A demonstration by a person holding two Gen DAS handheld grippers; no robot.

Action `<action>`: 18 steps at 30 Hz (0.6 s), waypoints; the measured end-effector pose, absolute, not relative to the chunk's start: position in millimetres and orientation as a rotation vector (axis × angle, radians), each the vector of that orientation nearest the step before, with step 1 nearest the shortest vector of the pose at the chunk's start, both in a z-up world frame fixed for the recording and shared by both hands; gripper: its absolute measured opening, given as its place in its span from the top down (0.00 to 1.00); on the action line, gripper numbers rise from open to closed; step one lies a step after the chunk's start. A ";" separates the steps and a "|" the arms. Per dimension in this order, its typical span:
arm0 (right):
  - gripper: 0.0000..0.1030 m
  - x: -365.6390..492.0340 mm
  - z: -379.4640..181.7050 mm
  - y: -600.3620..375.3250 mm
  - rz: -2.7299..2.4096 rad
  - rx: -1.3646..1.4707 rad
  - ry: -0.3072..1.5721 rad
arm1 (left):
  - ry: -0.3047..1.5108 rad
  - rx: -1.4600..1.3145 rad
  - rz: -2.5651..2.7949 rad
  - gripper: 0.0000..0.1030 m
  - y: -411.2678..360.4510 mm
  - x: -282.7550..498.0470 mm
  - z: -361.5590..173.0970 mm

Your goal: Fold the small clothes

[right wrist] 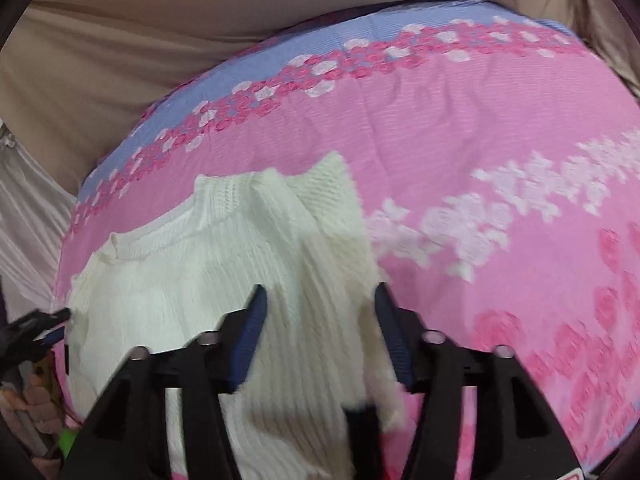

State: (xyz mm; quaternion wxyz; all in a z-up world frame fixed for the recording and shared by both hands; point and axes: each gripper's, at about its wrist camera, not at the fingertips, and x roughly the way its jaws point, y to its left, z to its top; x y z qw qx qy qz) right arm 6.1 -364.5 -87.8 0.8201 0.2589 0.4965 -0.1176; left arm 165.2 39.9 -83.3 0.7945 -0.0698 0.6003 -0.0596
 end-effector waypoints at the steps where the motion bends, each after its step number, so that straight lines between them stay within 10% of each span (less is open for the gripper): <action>1: 0.86 11.7 -84.8 -360.8 -0.247 0.532 1.056 | 1.291 -0.153 -0.124 0.83 38.1 164.5 -82.1; 14: 0.68 26.3 -79.4 -357.6 -0.299 0.508 1.008 | 1.257 -0.275 -0.109 0.89 59.0 177.8 -72.1; 16: 0.52 22.4 -72.6 -355.2 -0.289 0.506 0.990 | 1.219 -0.244 -0.147 0.53 51.4 172.0 -61.4; 18: 0.50 27.7 -76.4 -354.8 -0.290 0.489 1.009 | 1.209 -0.198 -0.151 0.41 40.2 176.2 -64.5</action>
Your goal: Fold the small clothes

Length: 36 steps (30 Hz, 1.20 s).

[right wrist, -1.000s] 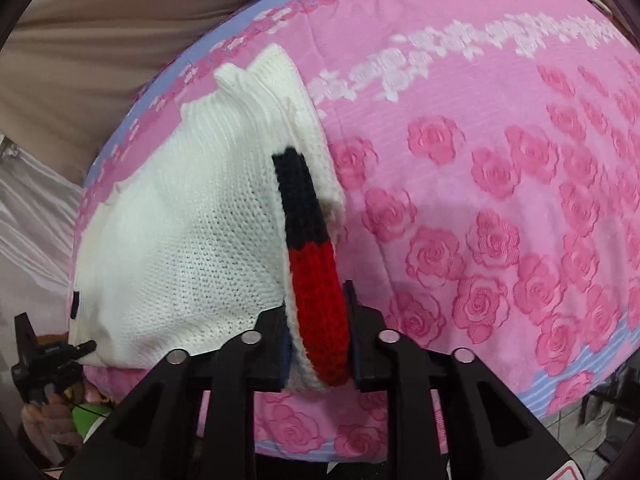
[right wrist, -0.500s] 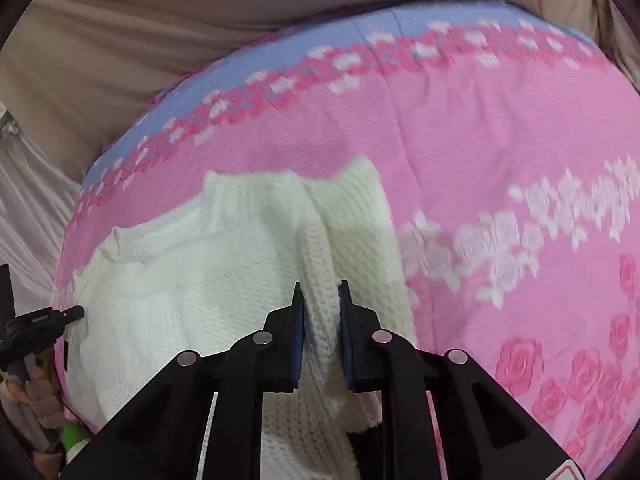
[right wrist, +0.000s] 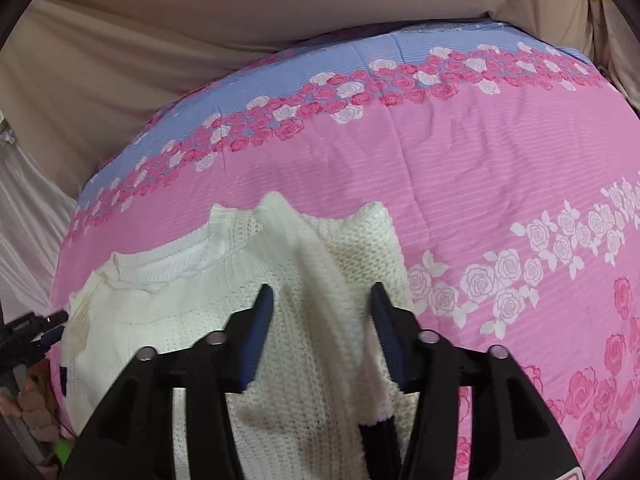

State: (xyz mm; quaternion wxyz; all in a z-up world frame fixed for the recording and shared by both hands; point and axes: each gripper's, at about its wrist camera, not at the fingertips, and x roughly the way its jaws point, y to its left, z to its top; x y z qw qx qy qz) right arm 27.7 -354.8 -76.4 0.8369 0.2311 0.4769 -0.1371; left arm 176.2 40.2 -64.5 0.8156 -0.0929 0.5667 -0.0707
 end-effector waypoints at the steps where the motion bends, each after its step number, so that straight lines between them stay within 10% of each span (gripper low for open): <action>1: 0.50 30.9 -79.5 -354.6 -0.293 0.488 1.022 | 1.223 -0.156 -0.151 0.41 32.0 180.7 -70.9; 5: 0.51 40.1 -83.3 -354.2 -0.294 0.498 1.034 | 1.302 -0.058 -0.155 0.49 14.3 194.2 -96.8; 7: 0.86 40.5 -77.0 -349.9 -0.259 0.484 1.013 | 1.278 -0.035 -0.154 0.78 13.0 199.5 -94.8; 9: 0.87 38.0 -60.7 -349.4 -0.250 0.483 0.959 | 1.276 -0.106 -0.176 0.83 22.1 203.2 -86.8; 23: 0.74 22.4 -44.5 -351.2 -0.278 0.454 0.916 | 1.167 -0.226 -0.131 0.64 59.8 185.8 -56.3; 36: 0.97 -36.1 -75.2 -314.2 -0.296 0.330 1.073 | 1.233 -0.013 -0.118 0.63 19.0 128.3 -80.2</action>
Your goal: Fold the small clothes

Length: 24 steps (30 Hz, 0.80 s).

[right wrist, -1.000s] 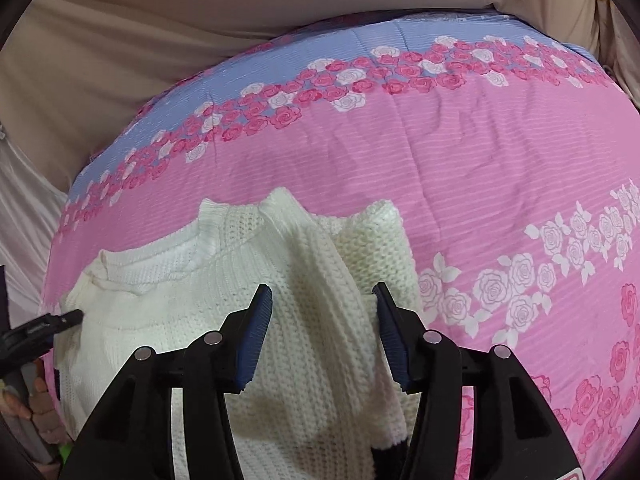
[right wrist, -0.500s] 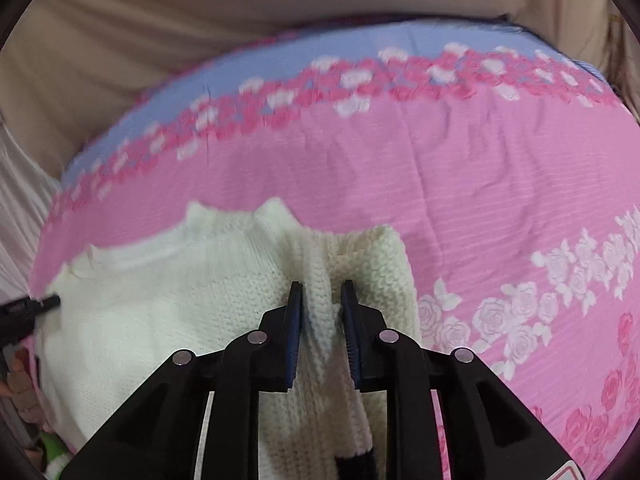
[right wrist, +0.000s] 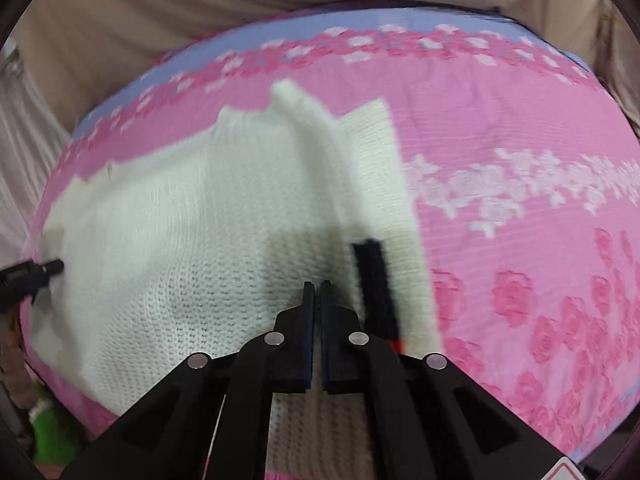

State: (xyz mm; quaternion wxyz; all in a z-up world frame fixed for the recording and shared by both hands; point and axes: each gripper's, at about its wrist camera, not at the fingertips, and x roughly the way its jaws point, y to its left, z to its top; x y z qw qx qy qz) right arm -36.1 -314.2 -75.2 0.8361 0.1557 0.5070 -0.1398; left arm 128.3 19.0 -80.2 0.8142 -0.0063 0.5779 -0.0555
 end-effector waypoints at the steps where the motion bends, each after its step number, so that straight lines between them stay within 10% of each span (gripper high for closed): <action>1: 0.97 -37.9 -71.9 -311.5 -0.279 0.305 1.072 | 1.232 -0.006 -0.122 0.63 18.8 128.6 -78.3; 24: 1.00 -1.2 -83.0 -273.6 -0.207 0.282 1.110 | 1.260 0.022 -0.119 0.59 20.5 117.0 -79.5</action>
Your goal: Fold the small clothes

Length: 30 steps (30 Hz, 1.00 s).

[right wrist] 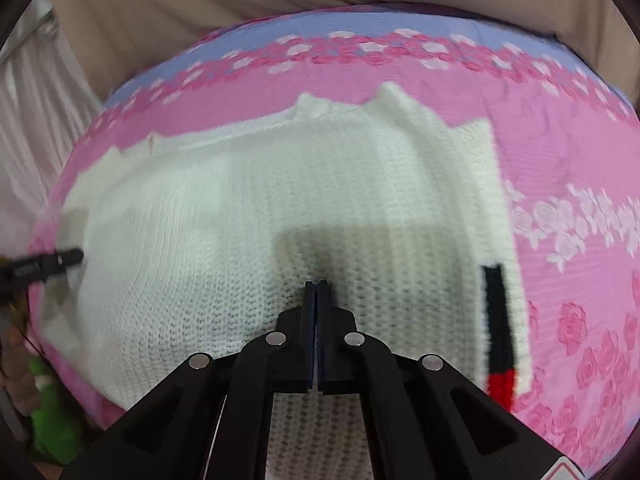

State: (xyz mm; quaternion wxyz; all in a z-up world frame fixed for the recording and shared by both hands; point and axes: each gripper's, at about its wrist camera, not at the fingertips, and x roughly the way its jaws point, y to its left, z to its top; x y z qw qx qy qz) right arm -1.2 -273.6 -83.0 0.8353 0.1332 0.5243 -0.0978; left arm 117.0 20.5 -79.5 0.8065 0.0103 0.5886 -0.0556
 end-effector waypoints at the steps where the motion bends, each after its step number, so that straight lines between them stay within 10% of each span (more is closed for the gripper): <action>1: 1.00 -2.7 -77.2 -273.4 -0.213 0.272 1.106 | 1.259 0.010 -0.125 0.59 22.7 116.2 -77.0; 10: 0.96 4.2 -52.4 -276.9 -0.247 0.248 1.050 | 1.232 -0.226 -0.100 0.50 82.4 129.3 -56.6; 18: 0.60 32.5 -70.5 -348.1 -0.330 0.377 1.069 | 1.230 -0.137 -0.161 0.31 43.8 173.8 -74.5; 20: 0.54 44.2 -80.3 -347.7 -0.300 0.398 1.093 | 1.262 -0.106 -0.178 0.41 30.2 186.5 -88.0; 22: 0.83 52.2 -87.3 -344.4 -0.274 0.391 1.097 | 1.258 -0.086 -0.191 0.81 25.9 192.0 -89.8; 30: 0.88 -10.8 25.4 -331.4 -0.122 0.466 0.764 | 1.093 -0.338 -0.302 0.85 77.9 153.6 3.4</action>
